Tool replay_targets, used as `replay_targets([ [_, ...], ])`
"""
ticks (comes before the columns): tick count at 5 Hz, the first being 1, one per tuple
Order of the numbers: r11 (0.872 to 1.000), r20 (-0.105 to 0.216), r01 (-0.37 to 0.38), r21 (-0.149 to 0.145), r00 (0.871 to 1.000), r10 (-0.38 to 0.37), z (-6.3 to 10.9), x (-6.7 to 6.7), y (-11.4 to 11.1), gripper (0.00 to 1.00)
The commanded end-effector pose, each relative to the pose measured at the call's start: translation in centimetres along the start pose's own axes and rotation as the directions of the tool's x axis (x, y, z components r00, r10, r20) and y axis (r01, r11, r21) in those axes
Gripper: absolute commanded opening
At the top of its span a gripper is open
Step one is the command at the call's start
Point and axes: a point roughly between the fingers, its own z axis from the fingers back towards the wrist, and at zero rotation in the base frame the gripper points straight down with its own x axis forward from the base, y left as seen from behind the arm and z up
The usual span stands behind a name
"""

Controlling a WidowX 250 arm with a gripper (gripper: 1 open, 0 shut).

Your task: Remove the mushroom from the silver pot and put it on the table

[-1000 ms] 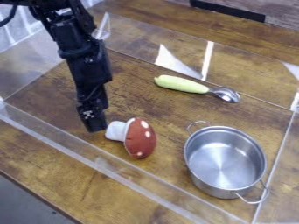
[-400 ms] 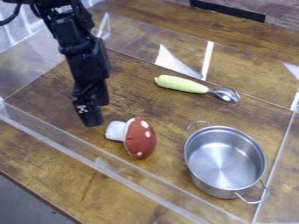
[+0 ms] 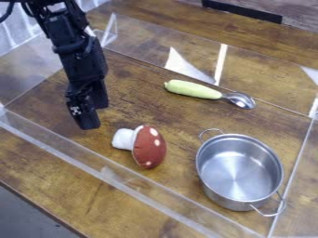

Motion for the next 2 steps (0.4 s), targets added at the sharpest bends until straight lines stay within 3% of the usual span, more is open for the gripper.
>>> replay_targets([
  [1, 0.999, 0.013, -0.038, 0.036, 0.999, 0.038, 0.13, 0.12, -0.27, 1.00],
  [2, 0.995, 0.022, -0.086, 0.044, 0.996, 0.085, 0.12, 0.47, -0.40, 1.00],
])
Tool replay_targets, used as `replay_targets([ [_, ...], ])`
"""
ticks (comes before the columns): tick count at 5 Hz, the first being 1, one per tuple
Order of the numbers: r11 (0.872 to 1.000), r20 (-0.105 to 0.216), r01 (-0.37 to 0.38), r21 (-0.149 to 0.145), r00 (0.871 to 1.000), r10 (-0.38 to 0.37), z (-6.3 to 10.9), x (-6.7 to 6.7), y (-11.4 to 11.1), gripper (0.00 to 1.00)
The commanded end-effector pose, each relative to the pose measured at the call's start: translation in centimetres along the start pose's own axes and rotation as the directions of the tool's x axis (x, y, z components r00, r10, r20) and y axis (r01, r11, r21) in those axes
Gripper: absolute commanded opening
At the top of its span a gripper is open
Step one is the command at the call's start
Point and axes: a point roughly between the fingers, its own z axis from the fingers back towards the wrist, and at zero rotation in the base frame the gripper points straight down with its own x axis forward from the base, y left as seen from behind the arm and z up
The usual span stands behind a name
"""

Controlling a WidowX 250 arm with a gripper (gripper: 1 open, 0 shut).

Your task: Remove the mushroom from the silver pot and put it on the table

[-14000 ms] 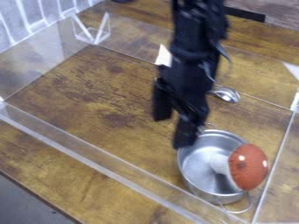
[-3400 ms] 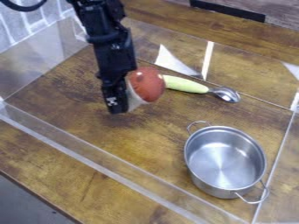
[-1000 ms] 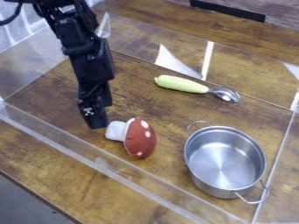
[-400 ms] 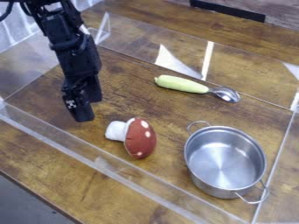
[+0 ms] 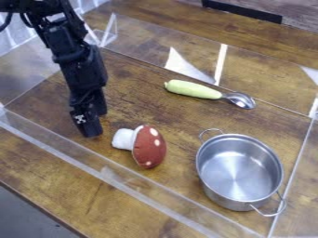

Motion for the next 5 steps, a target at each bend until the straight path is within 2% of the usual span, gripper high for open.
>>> replay_targets([
  [1, 0.999, 0.016, 0.000, 0.038, 1.000, -0.001, 2.0, 0.6, 0.1, 1.00],
  [2, 0.999, 0.020, -0.013, 0.039, 1.000, 0.012, 3.0, 0.6, 0.3, 1.00],
  [5, 1.000, 0.030, -0.004, 0.025, 1.000, 0.003, 2.6, 1.6, -1.2, 1.00],
])
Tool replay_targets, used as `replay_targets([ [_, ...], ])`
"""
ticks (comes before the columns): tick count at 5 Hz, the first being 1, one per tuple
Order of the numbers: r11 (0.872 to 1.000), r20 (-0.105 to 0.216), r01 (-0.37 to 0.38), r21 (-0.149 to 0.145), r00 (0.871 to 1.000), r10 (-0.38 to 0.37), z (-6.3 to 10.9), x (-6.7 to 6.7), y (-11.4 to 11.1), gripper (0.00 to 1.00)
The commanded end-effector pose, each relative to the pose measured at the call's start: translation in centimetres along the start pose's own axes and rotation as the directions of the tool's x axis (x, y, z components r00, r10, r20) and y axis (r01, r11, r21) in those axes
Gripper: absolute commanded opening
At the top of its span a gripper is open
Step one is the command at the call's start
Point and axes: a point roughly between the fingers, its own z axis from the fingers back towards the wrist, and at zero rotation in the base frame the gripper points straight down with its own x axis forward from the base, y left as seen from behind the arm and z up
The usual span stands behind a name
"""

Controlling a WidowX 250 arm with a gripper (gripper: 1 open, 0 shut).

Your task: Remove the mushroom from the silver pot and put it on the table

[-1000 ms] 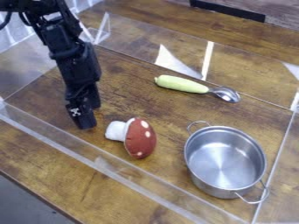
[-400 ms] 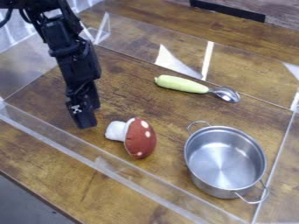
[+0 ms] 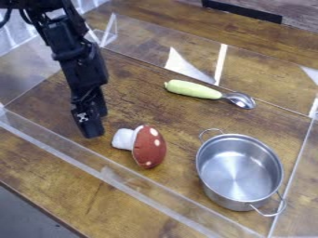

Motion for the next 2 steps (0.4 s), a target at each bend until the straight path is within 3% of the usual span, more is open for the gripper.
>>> replay_targets([
  [1, 0.997, 0.027, 0.022, 0.075, 0.999, -0.024, 2.95, 0.33, 0.20, 1.00],
  [2, 0.997, 0.040, -0.023, 0.076, 0.999, 0.020, 2.05, -0.49, 0.04, 1.00],
])
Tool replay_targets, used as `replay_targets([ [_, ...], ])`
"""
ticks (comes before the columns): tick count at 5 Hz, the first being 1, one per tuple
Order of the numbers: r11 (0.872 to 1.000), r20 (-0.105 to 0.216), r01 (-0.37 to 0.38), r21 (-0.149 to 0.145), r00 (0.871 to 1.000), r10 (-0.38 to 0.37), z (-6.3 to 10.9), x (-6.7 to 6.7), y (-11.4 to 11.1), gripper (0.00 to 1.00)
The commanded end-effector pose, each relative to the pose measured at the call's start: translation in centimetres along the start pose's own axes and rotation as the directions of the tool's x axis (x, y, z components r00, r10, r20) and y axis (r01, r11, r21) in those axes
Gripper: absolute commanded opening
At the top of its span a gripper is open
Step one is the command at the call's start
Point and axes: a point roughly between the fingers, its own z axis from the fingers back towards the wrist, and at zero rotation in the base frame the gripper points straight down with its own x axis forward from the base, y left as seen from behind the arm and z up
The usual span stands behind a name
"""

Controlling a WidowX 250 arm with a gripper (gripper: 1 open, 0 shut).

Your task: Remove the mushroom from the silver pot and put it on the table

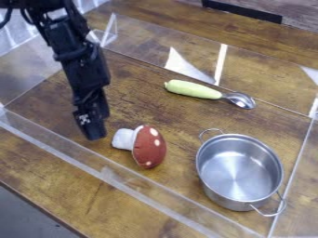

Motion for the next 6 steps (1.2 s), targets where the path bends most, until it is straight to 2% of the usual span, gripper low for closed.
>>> replay_targets([
  [1, 0.997, 0.036, -0.042, 0.068, 0.999, 0.039, 1.6, -0.6, 0.0, 1.00],
  [3, 0.998, 0.026, -0.001, 0.060, 1.000, 0.000, 2.3, 0.6, 1.1, 1.00],
  [4, 0.999, 0.020, 0.017, 0.042, 1.000, -0.018, 2.0, 0.9, 1.4, 1.00],
  [5, 0.998, 0.018, 0.054, 0.013, 0.998, -0.054, 0.9, 1.3, 1.1, 1.00],
  [6, 0.996, 0.016, 0.088, -0.013, 0.996, -0.088, 0.6, 1.8, 0.4, 1.00],
])
